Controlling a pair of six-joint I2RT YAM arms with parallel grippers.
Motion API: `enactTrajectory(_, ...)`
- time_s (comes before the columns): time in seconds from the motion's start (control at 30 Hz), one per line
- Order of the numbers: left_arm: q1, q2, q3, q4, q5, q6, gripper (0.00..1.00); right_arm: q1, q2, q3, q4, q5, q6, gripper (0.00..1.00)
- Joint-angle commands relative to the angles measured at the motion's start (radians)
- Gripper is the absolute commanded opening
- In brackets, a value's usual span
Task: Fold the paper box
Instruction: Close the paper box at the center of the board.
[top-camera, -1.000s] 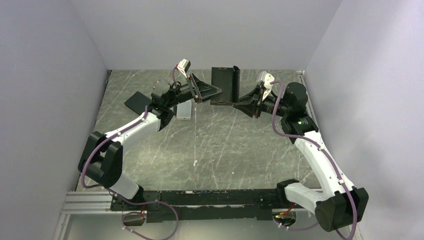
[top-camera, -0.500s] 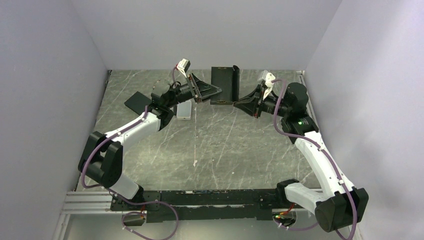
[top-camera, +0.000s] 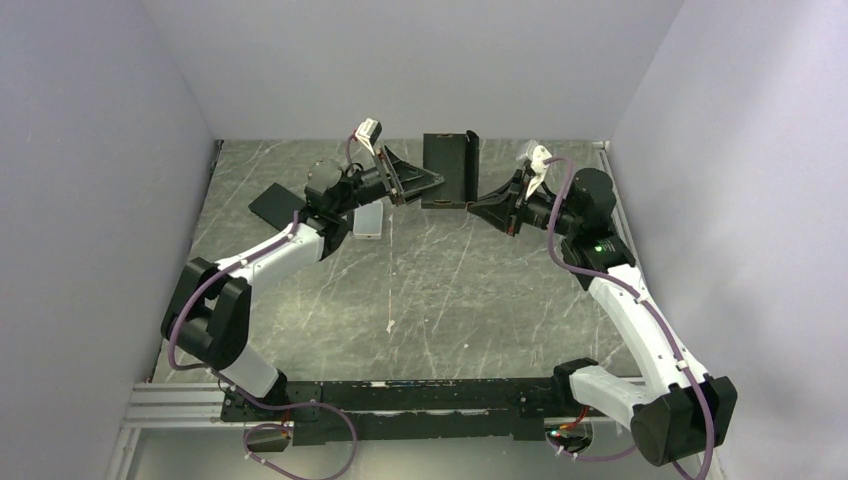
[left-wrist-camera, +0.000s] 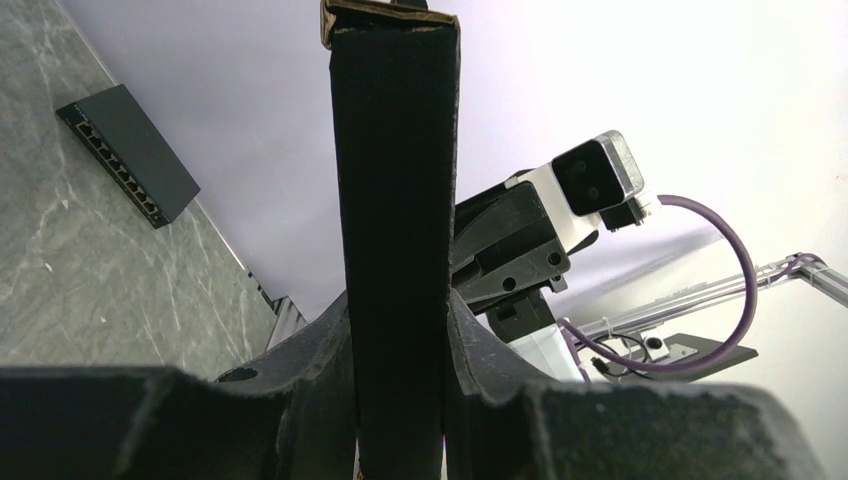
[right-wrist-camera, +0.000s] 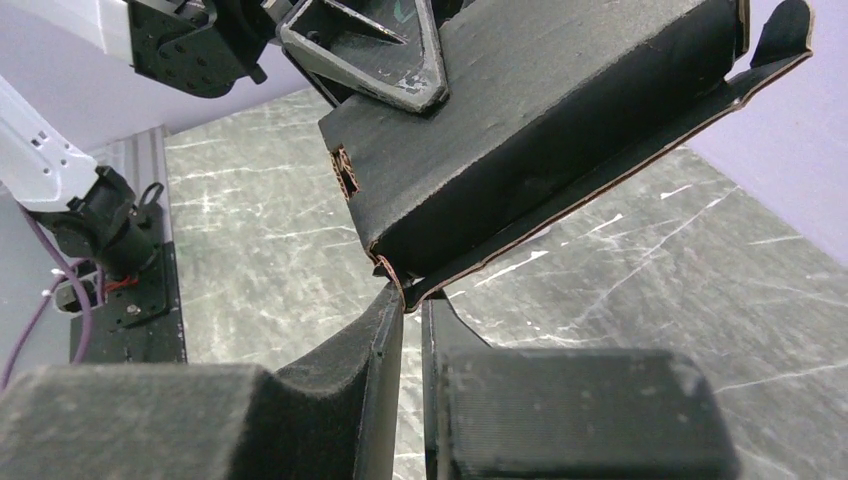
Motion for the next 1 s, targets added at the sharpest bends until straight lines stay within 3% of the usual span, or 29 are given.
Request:
enactTrajectory(0.0,-0.014,0.018,-0.009,0.056,-0.022,-0.015,0.00,0.040,-0.023,0.024,0.053,-0.004,-0.040,0.08)
enactTrajectory(0.43,-0.013,0.008,-0.001,-0.014,-0.041,0.001,0.00,0.112,-0.015,0.084,-0.123,0.130,-0.261,0.01)
enactTrajectory(0.97,-0.013,0.019,0.009,-0.089,-0.048,0.022,0.00,0.248,0.036,0.148,-0.299,0.293,-0.477,0.00)
